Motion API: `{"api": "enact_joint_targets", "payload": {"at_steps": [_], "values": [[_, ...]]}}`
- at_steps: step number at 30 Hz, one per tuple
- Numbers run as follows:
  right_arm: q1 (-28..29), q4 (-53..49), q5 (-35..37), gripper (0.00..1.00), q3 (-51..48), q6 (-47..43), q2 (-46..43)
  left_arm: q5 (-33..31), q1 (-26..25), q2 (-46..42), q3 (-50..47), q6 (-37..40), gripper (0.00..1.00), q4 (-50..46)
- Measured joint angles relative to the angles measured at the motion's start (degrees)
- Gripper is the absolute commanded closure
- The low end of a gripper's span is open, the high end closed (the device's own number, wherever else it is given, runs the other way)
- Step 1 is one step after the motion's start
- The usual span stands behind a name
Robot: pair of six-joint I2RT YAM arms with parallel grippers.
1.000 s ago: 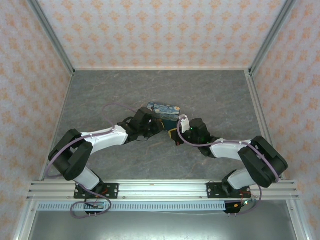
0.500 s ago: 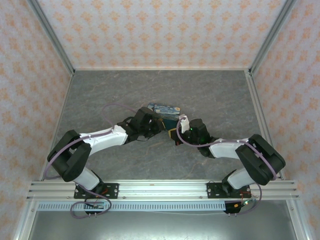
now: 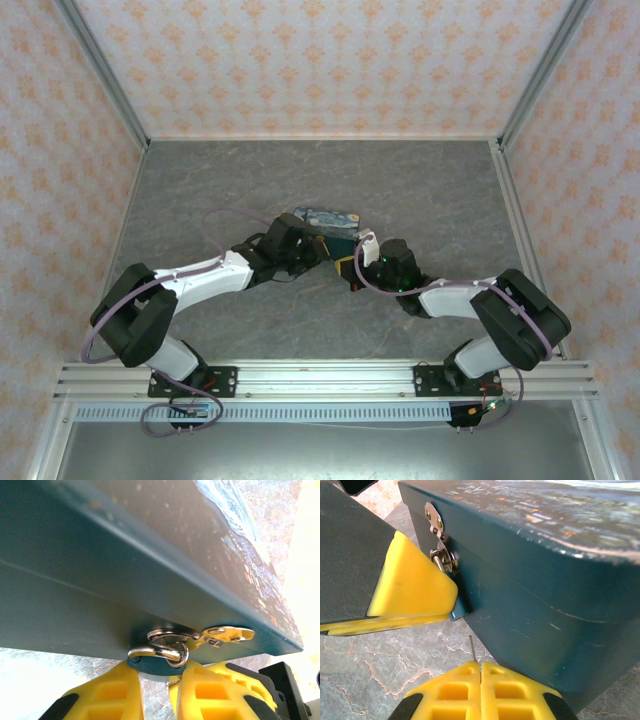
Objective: Unlock the padlock with the key
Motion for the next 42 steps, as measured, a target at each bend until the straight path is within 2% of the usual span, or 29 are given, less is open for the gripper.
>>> {"api": "enact_joint_targets", "payload": {"at_steps": [25, 42], "values": [[0.0, 2.9, -1.5, 1.00, 0.0, 2.8, 0.7, -0.1, -0.6, 0.0, 0.0, -0.6, 0.83, 0.0], [0.0, 8.4, -1.8, 1.00, 0.0, 6.2, 3.9, -1.2, -0.7, 0.0, 0.0, -2.9, 0.83, 0.4]]}}
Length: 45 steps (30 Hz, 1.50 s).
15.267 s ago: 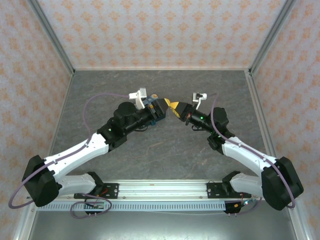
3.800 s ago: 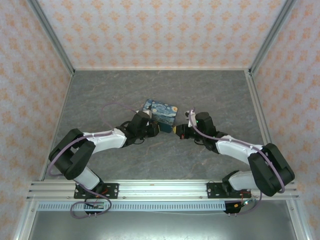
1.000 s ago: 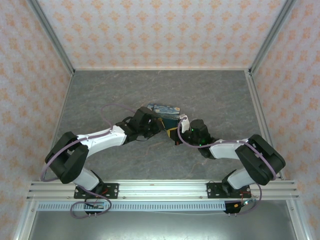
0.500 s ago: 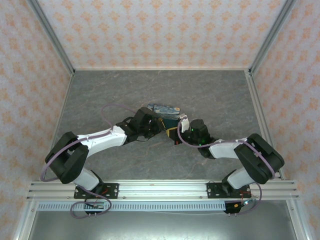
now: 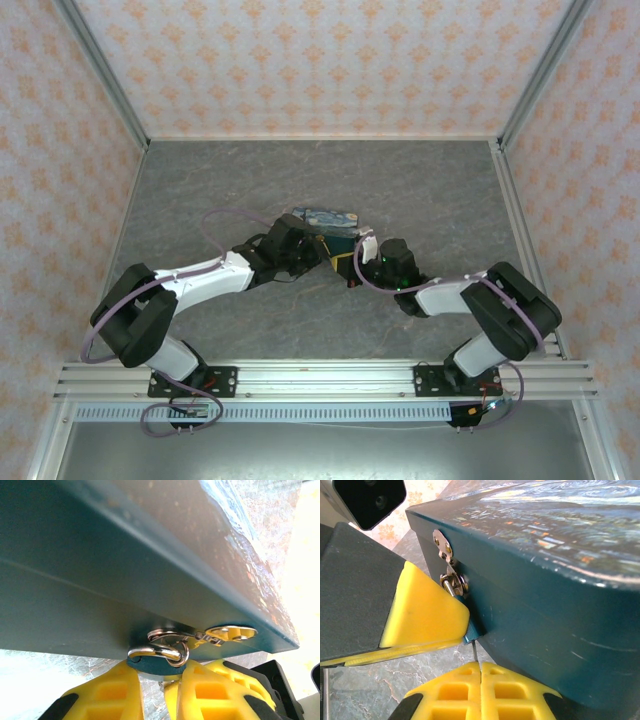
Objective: Unlock the padlock with the key
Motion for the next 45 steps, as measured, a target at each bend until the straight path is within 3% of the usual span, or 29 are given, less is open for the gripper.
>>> {"api": "enact_joint_targets", "payload": {"at_steps": [23, 45], "values": [[0.0, 3.1, -1.1, 1.00, 1.7, 3.7, 3.1, -2.4, 0.0, 0.0, 0.0, -1.5, 0.82, 1.7], [-0.1, -3.9, 0.0, 1.00, 2.7, -2.4, -0.6, -1.4, 0.0, -0.7, 0.0, -1.4, 0.83, 2.1]]}}
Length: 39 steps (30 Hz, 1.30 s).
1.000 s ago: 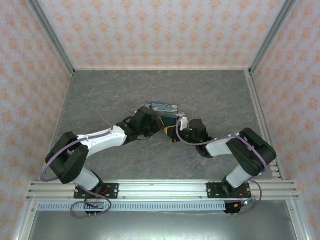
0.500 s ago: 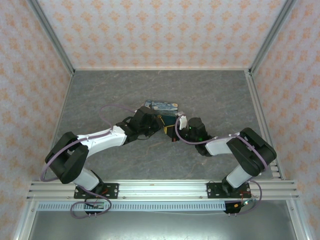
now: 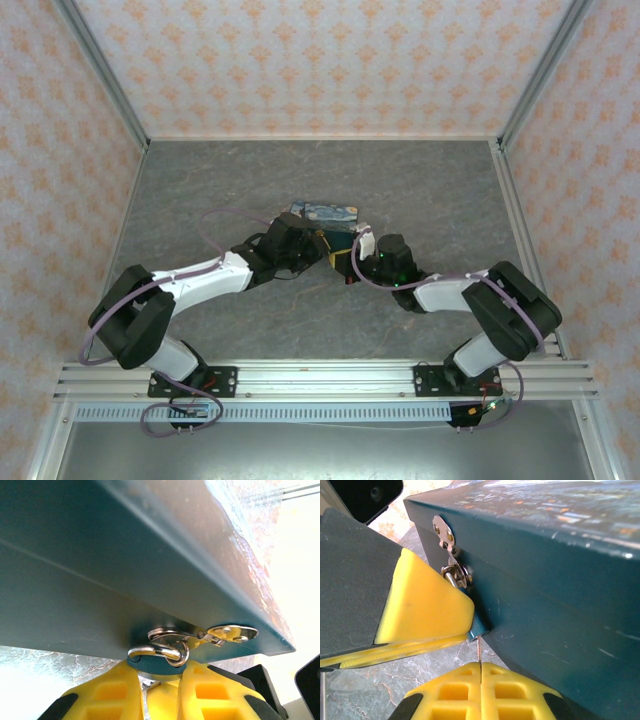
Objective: Unlock the padlock with the key
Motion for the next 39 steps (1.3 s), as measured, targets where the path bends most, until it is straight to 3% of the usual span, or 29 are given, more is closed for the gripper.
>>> {"api": "enact_joint_targets", "payload": {"at_steps": [39], "values": [[-2.8, -9.6, -2.6, 1.00, 0.8, -9.3, -4.3, 1.8, -0.7, 0.6, 0.0, 0.5, 0.83, 0.2]]}}
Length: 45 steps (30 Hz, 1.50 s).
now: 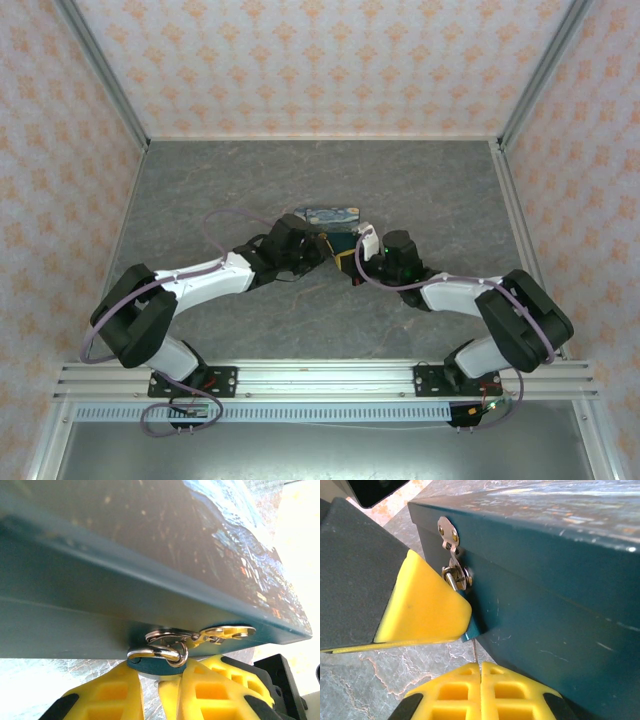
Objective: Unlock the padlock with the key
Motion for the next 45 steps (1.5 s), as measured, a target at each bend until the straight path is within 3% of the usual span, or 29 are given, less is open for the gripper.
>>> {"api": "enact_joint_targets", "payload": {"at_steps": [45], "values": [[-0.6, -2.6, 0.1, 1.00, 0.1, -3.7, -0.6, 0.2, -0.3, 1.2, 0.4, -1.2, 0.84, 0.2]]}}
